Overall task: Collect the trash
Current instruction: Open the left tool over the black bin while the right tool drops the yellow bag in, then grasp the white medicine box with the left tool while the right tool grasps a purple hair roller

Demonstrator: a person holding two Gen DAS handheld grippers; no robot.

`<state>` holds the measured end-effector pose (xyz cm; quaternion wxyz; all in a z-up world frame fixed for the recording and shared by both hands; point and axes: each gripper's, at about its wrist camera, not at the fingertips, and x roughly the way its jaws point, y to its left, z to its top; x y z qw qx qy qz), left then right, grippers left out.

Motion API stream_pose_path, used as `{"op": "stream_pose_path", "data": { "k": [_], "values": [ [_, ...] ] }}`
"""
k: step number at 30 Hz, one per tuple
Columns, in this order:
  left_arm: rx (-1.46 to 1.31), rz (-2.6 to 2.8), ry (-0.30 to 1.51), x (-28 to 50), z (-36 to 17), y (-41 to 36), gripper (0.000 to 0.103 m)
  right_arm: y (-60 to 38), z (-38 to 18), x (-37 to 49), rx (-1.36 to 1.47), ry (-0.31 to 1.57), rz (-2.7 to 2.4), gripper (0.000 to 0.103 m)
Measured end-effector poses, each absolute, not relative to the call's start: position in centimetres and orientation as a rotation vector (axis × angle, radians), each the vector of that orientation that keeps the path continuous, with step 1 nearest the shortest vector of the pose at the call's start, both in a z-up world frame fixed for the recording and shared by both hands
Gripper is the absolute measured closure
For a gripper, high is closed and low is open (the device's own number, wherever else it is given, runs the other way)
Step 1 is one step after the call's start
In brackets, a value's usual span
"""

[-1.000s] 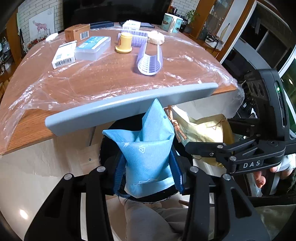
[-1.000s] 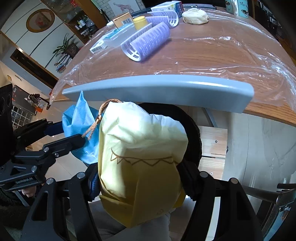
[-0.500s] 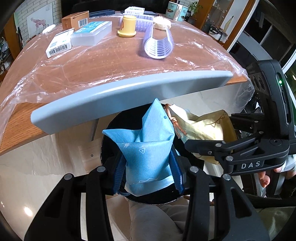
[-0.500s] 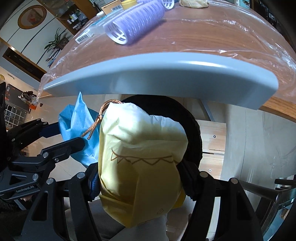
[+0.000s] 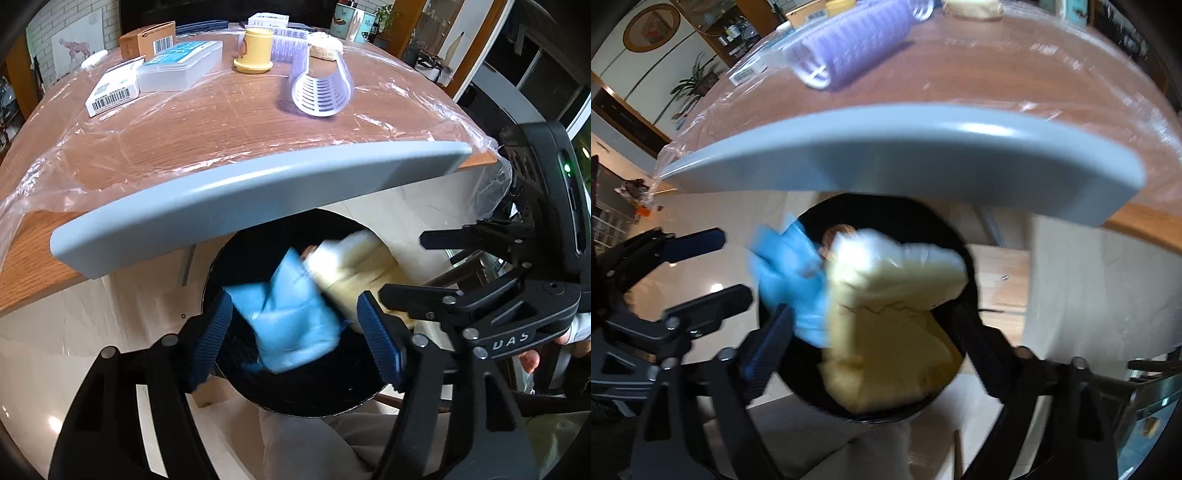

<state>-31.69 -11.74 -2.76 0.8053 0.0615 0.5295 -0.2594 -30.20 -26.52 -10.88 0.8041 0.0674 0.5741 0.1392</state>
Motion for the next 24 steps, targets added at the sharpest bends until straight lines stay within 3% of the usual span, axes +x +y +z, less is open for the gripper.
{"op": "stream_pose_path", "data": {
  "k": [8,14,19,24],
  "values": [
    [0.087,-0.541,1.122,-32.0,-1.4,-10.5,0.032,-28.2,-8.0,-31.9,0.183,1.163,0.303,0.012],
    [0.029,-0.604,1.033,-33.2,3.1,-9.0,0.031,-28.8,-1.6,-33.5,0.146,0.989,0.305,0.006],
    [0.022,-0.525,0.852,-32.3,8.2,-6.8,0.006,-27.8,2.0,-31.6,0.092,0.864,0.261,0.004],
    [-0.021,-0.341,0.822,-27.3,9.1,-3.9,0.004,-25.5,1.7,-28.2,0.044,0.880,0.252,0.004]
  ]
}}
